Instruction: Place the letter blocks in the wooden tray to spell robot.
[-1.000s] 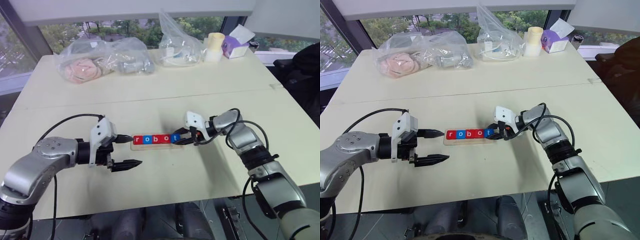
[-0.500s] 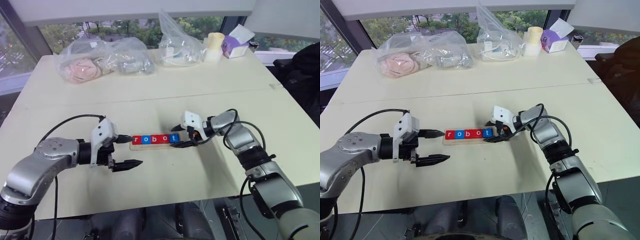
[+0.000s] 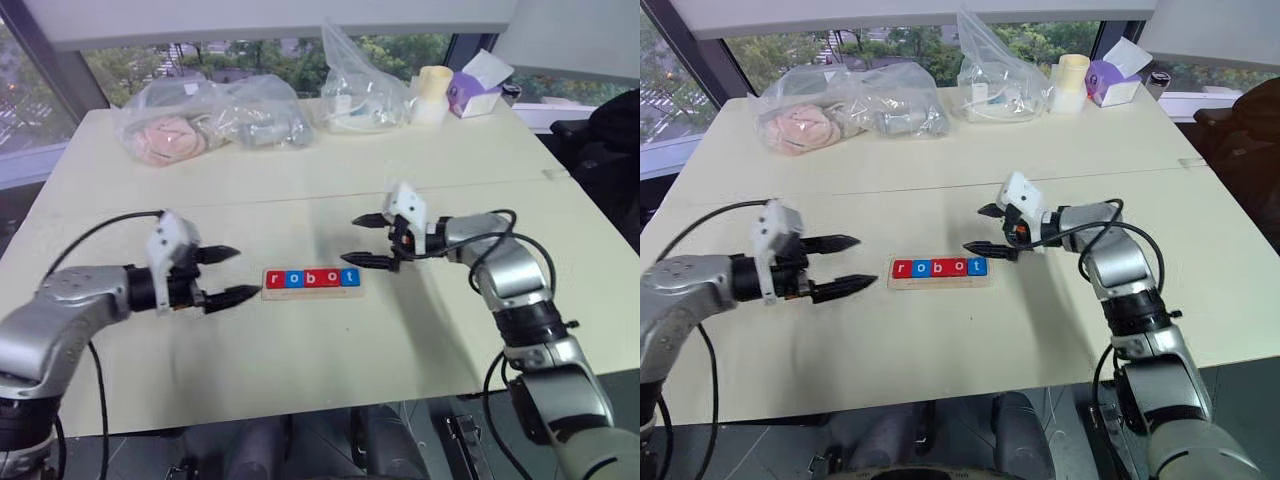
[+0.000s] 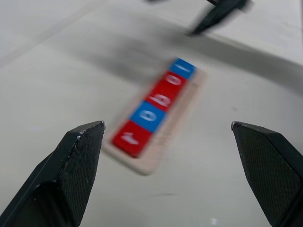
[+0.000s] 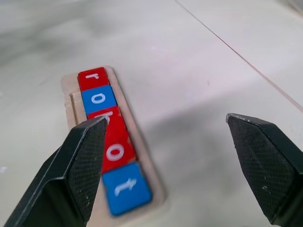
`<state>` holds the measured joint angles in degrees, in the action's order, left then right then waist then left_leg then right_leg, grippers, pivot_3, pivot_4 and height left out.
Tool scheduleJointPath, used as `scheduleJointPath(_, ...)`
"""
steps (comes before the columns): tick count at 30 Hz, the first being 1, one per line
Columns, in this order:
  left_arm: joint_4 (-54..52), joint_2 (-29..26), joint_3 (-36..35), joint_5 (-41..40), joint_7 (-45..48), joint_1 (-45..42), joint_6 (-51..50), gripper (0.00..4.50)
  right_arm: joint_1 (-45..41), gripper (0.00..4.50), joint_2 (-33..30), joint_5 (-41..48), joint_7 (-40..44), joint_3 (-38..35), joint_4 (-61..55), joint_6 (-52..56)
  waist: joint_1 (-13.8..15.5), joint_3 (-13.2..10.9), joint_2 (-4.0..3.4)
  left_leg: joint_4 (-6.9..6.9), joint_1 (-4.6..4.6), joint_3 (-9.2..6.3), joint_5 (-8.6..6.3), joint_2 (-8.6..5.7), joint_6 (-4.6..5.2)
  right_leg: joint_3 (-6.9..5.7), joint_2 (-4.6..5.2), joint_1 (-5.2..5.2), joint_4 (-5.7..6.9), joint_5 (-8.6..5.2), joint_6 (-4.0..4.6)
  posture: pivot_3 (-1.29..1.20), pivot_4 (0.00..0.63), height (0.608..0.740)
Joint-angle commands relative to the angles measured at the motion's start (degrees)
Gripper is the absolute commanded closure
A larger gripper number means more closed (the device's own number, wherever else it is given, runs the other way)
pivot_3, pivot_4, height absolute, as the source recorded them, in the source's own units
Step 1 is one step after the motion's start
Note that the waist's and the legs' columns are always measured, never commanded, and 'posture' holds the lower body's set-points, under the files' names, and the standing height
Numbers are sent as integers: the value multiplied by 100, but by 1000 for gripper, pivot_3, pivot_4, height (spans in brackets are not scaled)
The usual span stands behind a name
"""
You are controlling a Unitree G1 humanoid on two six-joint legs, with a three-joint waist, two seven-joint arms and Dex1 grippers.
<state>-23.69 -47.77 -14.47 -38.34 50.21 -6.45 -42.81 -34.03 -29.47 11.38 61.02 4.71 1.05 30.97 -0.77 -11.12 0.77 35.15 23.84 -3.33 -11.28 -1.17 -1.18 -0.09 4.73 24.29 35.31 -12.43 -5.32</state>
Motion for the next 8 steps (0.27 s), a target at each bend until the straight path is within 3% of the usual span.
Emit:
scheduleJointPath(1, -284, 188, -727, -10, -335, 732, 100, 0, 546, 385, -117, 409, -720, -804, -1175, 707, -5, 0, 0, -2, 0, 2, -1, 1, -1, 2, 2, 2, -1, 0, 0, 0, 150, 740)
scheduleJointPath(4, -730, 464, -1258, -223, -663, 1404, -30, 0, 1239, 385, -147, 528, -1356, -1471, -1828, 1049, 10, 1, 2, 0, 5, 1, -3, 9, -5, 2, 3, 8, -1, -1, 1, 0, 150, 740)
scheduleJointPath(8, -1062, 799, -1443, -266, -962, 1912, 29, 0, 1898, 385, -122, 749, -1831, -1992, -2327, 1368, 39, 6, 2, 6, 3, -3, -5, 12, -7, -2, 14, -5, -10, -1, 2, 0, 150, 740)
